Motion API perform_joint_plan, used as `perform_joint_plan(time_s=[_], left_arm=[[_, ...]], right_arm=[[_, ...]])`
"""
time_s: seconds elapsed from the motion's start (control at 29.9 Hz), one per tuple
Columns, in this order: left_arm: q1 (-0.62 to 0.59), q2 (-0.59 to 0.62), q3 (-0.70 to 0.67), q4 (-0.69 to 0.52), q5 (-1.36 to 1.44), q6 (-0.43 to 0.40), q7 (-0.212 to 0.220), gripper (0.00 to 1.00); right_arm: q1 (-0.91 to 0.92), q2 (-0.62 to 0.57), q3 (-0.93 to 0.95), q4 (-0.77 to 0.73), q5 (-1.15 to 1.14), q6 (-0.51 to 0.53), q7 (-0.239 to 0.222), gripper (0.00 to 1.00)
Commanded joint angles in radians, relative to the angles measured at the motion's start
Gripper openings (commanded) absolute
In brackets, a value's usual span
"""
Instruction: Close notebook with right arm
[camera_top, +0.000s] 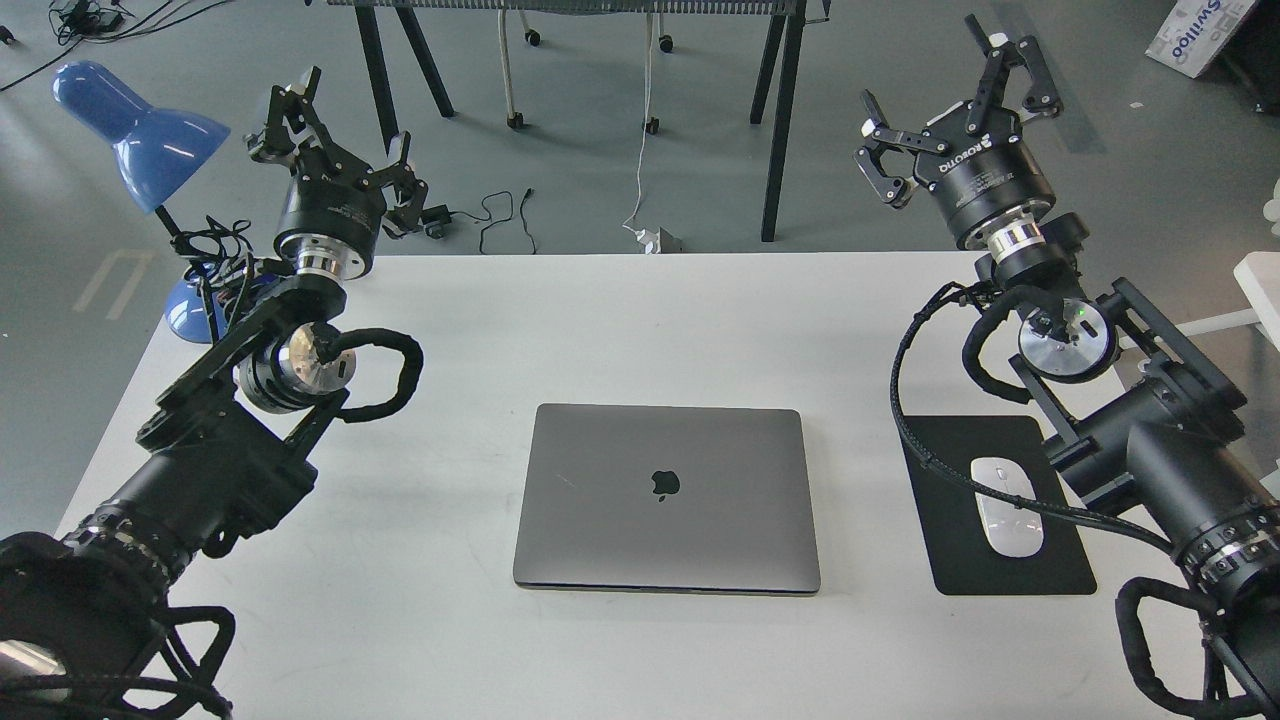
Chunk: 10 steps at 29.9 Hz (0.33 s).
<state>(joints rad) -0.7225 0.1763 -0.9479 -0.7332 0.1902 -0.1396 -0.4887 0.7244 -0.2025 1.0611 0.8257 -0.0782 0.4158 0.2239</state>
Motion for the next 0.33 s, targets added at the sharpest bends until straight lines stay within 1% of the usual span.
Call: perform_joint_plan(time_s=[0.0, 0.3], left_arm=[[0.000, 0.000, 0.000, 0.000, 0.000, 0.000, 0.000, 1.00], [0.000, 0.000, 0.000, 0.000, 0.000, 0.000, 0.000, 1.00]], right_arm=[[0.001, 0.000, -0.009, 0.007, 0.001, 0.012, -0.001, 1.00], [0.021, -0.002, -0.015, 0.016, 0.001, 0.012, -0.001, 1.00]])
